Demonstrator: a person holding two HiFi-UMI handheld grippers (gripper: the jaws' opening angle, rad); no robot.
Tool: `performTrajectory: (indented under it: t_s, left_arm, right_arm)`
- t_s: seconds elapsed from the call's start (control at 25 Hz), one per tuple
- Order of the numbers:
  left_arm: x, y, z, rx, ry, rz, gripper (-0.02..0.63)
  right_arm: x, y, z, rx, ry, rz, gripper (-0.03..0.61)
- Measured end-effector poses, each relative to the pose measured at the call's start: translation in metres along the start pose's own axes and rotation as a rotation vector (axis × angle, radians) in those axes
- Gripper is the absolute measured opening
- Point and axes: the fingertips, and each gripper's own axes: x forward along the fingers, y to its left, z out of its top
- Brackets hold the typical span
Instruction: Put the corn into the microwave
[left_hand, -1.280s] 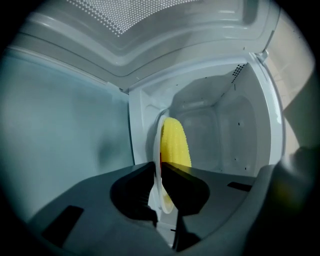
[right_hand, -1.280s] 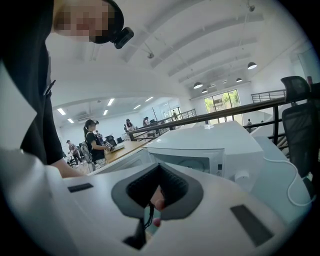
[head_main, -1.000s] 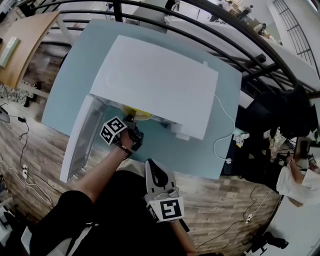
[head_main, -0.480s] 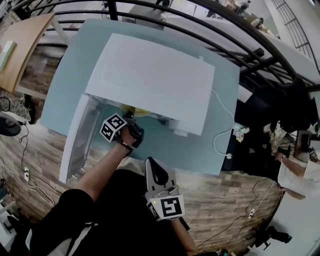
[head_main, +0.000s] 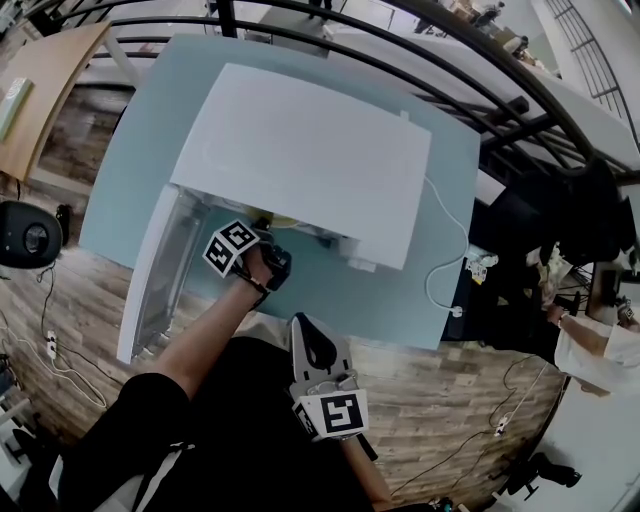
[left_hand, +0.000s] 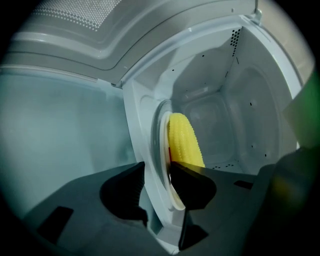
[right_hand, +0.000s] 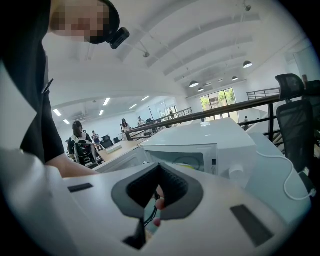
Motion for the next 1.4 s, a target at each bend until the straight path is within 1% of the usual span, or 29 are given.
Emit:
performTrajectory:
  t_s: [0.2, 0.4, 0.52, 0.64, 0.72, 0.76, 0.8, 0.88, 1.0, 1.12, 1.32, 1.4]
  left_arm:
    - [0.0, 0.0, -0.001, 0.02, 0.009, 0.009, 0.153]
    - [-0.006, 0.001, -0.001, 0.029, 0.005, -0.003, 0.16]
    - [-0.014, 0.002, -0.001, 0.047, 0.001, -0.008, 0.16]
    - [-0.022, 0.001, -0.002, 0.099, 0.007, -0.021, 0.156]
    - [-0.028, 0.001, -0.004, 0.147, 0.017, -0.033, 0.137]
    - [-0.03, 0.001, -0.005, 0.177, 0.022, -0.034, 0.1]
    - [-0.033, 0.001, -0.006, 0.211, 0.026, -0.033, 0.047]
    - [-0.041, 0.001, -0.01, 0.27, 0.044, -0.034, 0.006]
    - [-0.054, -0.004, -0.018, 0.32, 0.078, -0.075, 0.003]
    - [-0.067, -0.009, -0.024, 0.364, 0.091, -0.13, 0.003]
    - [-0.092, -0.023, -0.025, 0.45, 0.068, -0.204, 0.002]
    - [-0.1, -0.029, -0.024, 0.472, 0.054, -0.229, 0.002]
  right_arm:
    - [-0.002, 0.001, -0.001, 0.013, 0.016, 0.003, 0.009]
    - [-0.005, -0.004, -0.002, 0.008, -0.01, -0.018, 0.009]
    - [-0.005, -0.003, -0.003, 0.011, -0.012, -0.011, 0.009]
    - [-0.003, 0.001, -0.003, 0.014, -0.013, 0.001, 0.009]
    - [-0.001, 0.005, -0.003, 0.0, -0.017, 0.018, 0.009]
    - [0.0, 0.006, -0.004, -0.006, -0.017, 0.025, 0.009]
    - [0.001, 0.008, -0.005, -0.004, -0.015, 0.03, 0.009]
    - [0.001, 0.011, -0.005, 0.0, -0.013, 0.039, 0.009]
    - [0.0, 0.016, -0.003, -0.011, -0.016, 0.055, 0.009]
    - [0.0, 0.019, -0.005, 0.0, -0.011, 0.066, 0.009]
    - [-0.006, 0.021, -0.004, 0.006, -0.023, 0.072, 0.009]
    - [-0.008, 0.021, -0.003, 0.004, -0.027, 0.074, 0.009]
